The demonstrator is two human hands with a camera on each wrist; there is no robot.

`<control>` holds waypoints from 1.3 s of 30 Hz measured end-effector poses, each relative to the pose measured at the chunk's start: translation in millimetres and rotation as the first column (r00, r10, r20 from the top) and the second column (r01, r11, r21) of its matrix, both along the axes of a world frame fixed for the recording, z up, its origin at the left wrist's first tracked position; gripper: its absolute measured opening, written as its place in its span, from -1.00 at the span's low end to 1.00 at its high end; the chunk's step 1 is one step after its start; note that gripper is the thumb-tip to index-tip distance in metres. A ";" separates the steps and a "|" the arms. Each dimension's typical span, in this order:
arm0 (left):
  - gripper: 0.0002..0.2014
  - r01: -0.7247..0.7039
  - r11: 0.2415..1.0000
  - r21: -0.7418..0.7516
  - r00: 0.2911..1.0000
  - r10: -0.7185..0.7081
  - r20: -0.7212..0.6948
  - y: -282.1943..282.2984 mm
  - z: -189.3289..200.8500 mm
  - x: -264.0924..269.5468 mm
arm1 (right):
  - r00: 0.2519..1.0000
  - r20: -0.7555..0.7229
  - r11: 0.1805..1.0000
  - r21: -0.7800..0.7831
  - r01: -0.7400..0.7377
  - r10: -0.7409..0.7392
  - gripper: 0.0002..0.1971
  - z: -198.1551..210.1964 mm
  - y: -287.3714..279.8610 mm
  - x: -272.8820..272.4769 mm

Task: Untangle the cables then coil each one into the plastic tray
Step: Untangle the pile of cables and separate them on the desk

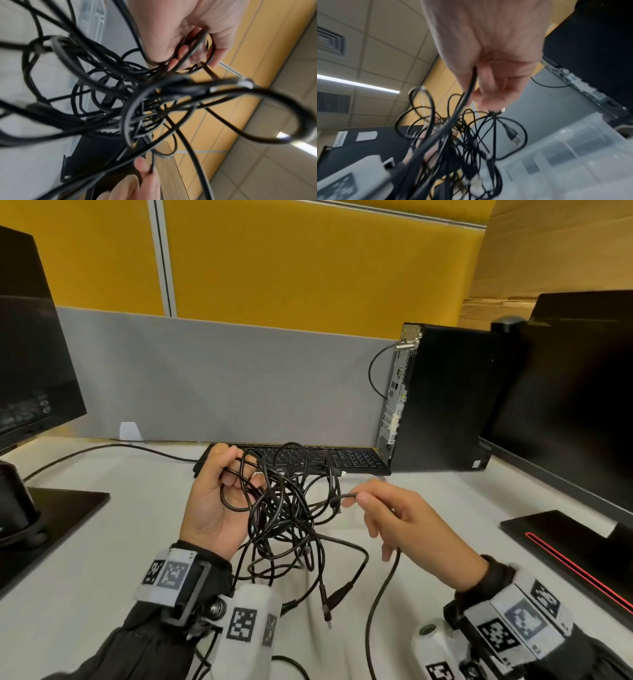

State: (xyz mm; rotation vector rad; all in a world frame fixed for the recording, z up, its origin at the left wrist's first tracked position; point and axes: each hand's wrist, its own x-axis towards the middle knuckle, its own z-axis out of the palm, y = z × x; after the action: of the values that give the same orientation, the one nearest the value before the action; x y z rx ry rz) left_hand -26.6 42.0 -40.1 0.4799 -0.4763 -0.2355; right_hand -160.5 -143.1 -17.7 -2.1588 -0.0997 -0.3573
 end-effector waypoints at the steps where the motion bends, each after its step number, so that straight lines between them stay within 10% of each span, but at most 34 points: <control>1: -0.45 -0.003 1.000 0.000 1.000 0.003 0.004 0.0 0.1 -0.1 | 1.000 0.003 0.999 -0.047 -0.003 0.003 -0.76 1.4 -0.5 0.2; 17: -0.65 0.016 0.983 0.180 0.995 0.001 -0.096 -25.1 -2.5 -17.4 | 0.976 -0.206 0.947 -0.297 -0.126 0.065 -0.73 -25.9 35.4 18.7; 28: -0.68 0.137 0.754 0.643 0.989 -0.142 -0.044 -3.0 4.5 -9.0 | 0.894 -0.283 0.897 0.377 -0.230 0.348 -0.84 -31.7 -20.0 6.6; 32: -0.71 0.056 0.647 0.761 0.992 -0.125 0.033 -1.3 7.0 -8.9 | 0.877 -0.273 0.852 0.466 -0.239 0.396 -0.07 -31.0 -31.1 3.1; 39: -0.86 -0.302 0.544 0.783 0.926 -0.029 0.377 3.8 6.1 -9.7 | 0.903 -0.210 0.801 0.564 -0.202 0.375 -0.85 -36.2 -35.3 -5.1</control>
State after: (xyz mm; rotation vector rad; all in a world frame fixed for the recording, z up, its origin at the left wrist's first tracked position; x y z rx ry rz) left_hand -36.3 45.8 -34.0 1.5408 -0.6599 -0.2110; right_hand -165.6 -178.5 -53.9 -1.5834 -0.1356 0.1379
